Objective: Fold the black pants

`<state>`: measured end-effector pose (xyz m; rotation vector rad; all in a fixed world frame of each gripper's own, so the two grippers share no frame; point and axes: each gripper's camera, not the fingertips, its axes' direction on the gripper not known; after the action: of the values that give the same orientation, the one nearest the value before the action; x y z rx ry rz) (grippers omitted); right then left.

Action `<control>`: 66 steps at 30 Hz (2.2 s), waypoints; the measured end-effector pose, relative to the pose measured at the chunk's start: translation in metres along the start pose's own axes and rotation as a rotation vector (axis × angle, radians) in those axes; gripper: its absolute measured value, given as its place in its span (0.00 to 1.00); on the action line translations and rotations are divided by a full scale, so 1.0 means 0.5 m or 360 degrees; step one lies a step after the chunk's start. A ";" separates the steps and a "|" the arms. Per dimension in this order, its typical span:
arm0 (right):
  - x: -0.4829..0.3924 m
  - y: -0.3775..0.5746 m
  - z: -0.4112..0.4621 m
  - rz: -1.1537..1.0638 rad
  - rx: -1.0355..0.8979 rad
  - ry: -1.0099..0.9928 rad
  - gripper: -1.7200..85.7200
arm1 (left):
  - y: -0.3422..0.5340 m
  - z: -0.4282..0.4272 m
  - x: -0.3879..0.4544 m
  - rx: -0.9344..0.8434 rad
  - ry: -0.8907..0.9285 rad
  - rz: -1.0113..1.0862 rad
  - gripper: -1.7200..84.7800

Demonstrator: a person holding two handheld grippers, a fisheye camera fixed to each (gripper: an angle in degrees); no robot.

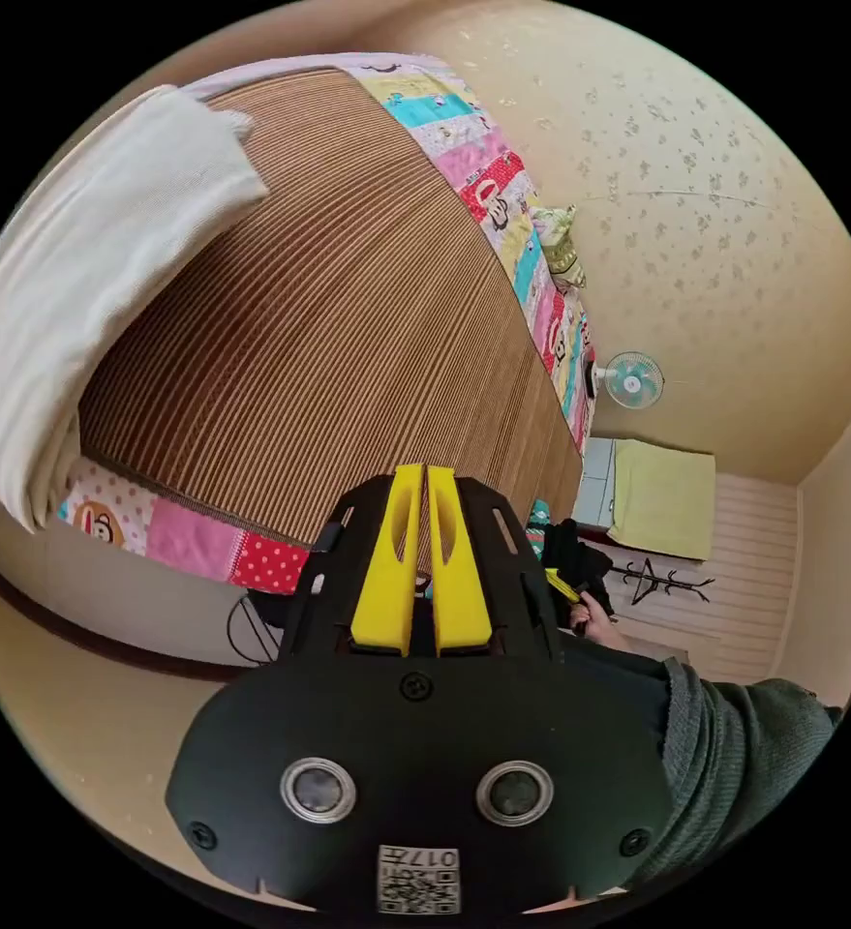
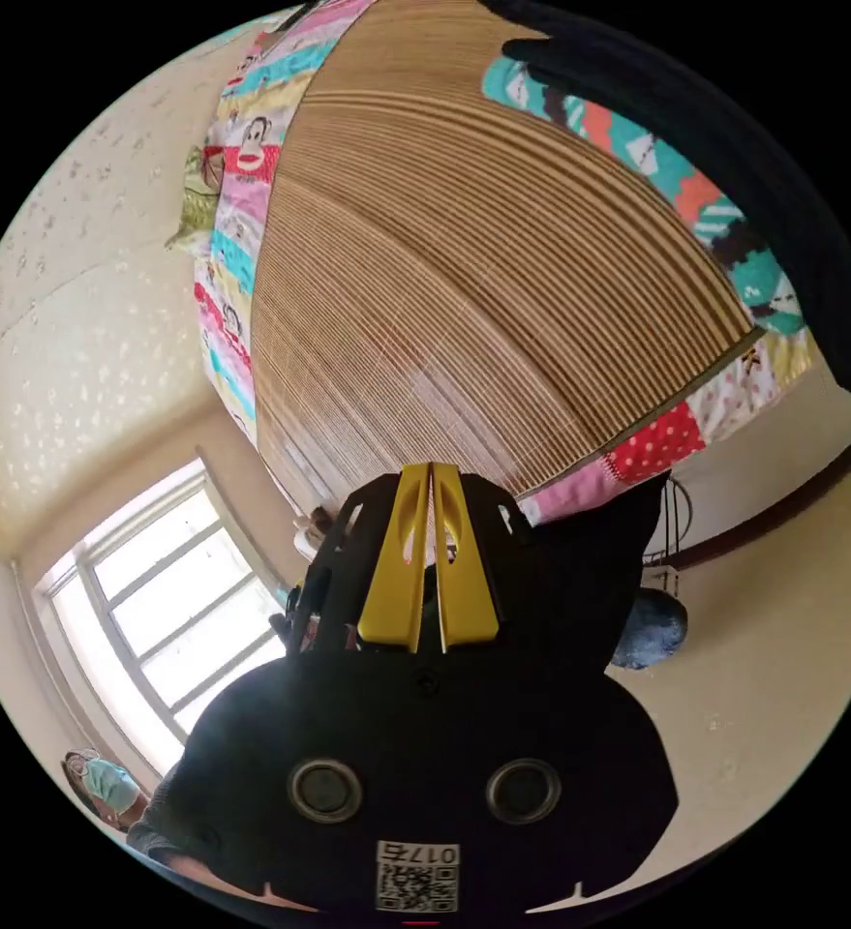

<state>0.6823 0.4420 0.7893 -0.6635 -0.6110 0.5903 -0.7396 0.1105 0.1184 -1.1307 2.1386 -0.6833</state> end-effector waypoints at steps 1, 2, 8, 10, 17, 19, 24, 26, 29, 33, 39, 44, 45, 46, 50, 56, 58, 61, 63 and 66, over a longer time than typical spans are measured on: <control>0.020 0.031 -0.060 0.0014 0.0190 -0.0093 0.03 | -0.016 -0.002 0.019 0.0021 -0.0019 0.0040 0.01; 0.041 0.064 -0.109 0.0033 0.0372 -0.0179 0.03 | -0.044 -0.006 0.057 0.0060 -0.0007 0.0114 0.01; 0.161 0.200 -0.201 0.0135 0.0911 -0.0566 0.05 | -0.104 0.021 0.246 0.0131 0.0224 0.0402 0.01; 0.191 0.230 -0.196 0.0218 0.0969 -0.0555 0.08 | -0.093 0.053 0.297 0.0106 0.0241 0.0463 0.01; 0.275 0.266 -0.137 0.0541 0.1035 -0.0773 0.18 | -0.010 0.229 0.392 -0.0136 0.0286 0.0612 0.01; 0.289 0.258 -0.112 0.0627 0.1003 -0.0910 0.20 | 0.000 0.255 0.389 -0.0168 0.0235 0.0614 0.01; 0.340 0.274 -0.005 0.1032 0.0994 -0.1497 0.21 | 0.007 0.253 0.323 -0.0057 0.0233 0.0444 0.01; 0.340 0.294 0.042 0.1141 0.0955 -0.1661 0.22 | 0.010 0.239 0.295 0.0019 0.0260 0.0380 0.01; 0.234 0.309 0.007 0.0735 0.0900 -0.1173 0.26 | 0.012 0.218 0.258 0.0099 0.0242 0.0312 0.01; -0.036 0.325 -0.051 -0.0120 0.0869 -0.0126 0.25 | 0.011 0.176 0.216 0.0208 0.0160 0.0251 0.01; -0.125 0.177 0.094 -0.0389 0.0507 0.0897 0.23 | -0.052 0.139 0.150 0.0270 0.0238 0.0150 0.01; -0.164 0.094 0.267 -0.0094 0.0006 0.1331 0.14 | -0.115 0.103 0.155 0.0309 0.0235 0.0205 0.01; -0.177 0.095 0.270 -0.0086 -0.0006 0.1349 0.12 | -0.132 0.094 0.153 0.0302 0.0254 0.0216 0.01; -0.199 0.107 0.267 -0.0097 0.0010 0.1324 0.10 | -0.140 0.089 0.150 0.0300 0.0263 0.0216 0.01; -0.236 0.253 0.162 -0.0381 0.0353 0.0368 0.08 | -0.188 0.035 0.121 0.0337 0.0376 0.0194 0.01; -0.310 0.470 0.147 -0.1190 0.0459 -0.0711 0.06 | -0.304 -0.021 0.113 0.0291 0.0588 0.0269 0.05; -0.355 0.519 0.167 -0.1338 0.0495 -0.0816 0.06 | -0.359 0.005 0.133 0.0154 0.0676 0.0299 0.09; -0.414 0.593 0.187 -0.1539 0.0525 -0.1112 0.06 | -0.453 0.081 0.183 -0.0181 0.0755 0.0336 0.14; -0.446 0.635 0.194 -0.1626 0.0493 -0.1284 0.05 | -0.520 0.152 0.222 -0.0500 0.0712 0.0334 0.15; -0.484 0.711 0.207 -0.1706 0.0503 -0.1463 0.04 | -0.587 0.216 0.260 -0.0734 0.0878 0.0332 0.17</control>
<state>0.3432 0.5484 0.5258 0.3298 -1.5416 -0.0784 -0.5629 -0.1639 0.2094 -0.9919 2.9487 -0.4470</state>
